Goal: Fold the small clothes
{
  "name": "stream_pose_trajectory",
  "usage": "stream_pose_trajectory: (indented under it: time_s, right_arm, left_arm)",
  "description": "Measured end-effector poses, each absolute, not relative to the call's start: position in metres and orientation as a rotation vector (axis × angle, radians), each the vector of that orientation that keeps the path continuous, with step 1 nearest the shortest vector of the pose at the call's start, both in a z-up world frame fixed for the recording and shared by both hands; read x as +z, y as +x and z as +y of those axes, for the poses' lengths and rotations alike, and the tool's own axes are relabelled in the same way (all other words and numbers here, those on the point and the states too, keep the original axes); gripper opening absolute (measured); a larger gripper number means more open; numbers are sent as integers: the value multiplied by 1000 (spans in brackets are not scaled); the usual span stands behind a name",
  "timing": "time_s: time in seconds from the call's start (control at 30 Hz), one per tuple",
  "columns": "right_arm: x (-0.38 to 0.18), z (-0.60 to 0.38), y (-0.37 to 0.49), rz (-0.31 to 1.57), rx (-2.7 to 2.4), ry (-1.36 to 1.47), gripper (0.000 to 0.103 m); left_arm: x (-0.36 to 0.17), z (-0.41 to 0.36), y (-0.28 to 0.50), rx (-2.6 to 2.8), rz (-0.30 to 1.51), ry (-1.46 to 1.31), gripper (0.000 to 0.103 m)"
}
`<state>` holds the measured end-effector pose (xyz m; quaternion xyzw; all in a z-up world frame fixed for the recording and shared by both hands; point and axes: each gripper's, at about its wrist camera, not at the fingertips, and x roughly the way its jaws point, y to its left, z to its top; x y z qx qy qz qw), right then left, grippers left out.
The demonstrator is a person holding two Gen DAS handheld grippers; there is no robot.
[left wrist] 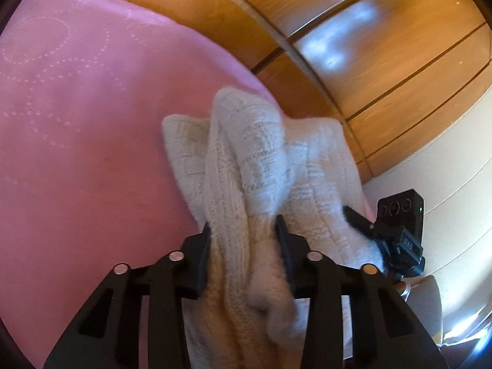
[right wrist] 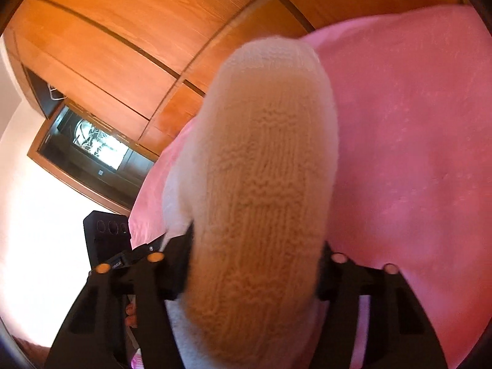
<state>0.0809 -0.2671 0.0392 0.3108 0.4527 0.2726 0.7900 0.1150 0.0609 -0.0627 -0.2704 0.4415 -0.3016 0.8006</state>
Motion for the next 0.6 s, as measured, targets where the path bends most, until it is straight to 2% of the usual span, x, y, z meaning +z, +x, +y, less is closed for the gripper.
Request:
stream_pose_trajectory:
  time_s: [0.17,0.4,0.5,0.6]
  right_arm:
    - [74,-292,43,865,558,627,48]
    - [118,-397,-29,682,352,639,48]
    - [112,-448,-58,673,205,640,49]
    - [77,-484,-76,768,30,610,52]
  left_arm:
    - [-35,30,106,-720,913,-548,31]
    - [9,-107,110,-942,881,-441,31]
    - [13,-182,107,-995,906,-320,31]
    - [-11,-259,98,-920,968,-30,28]
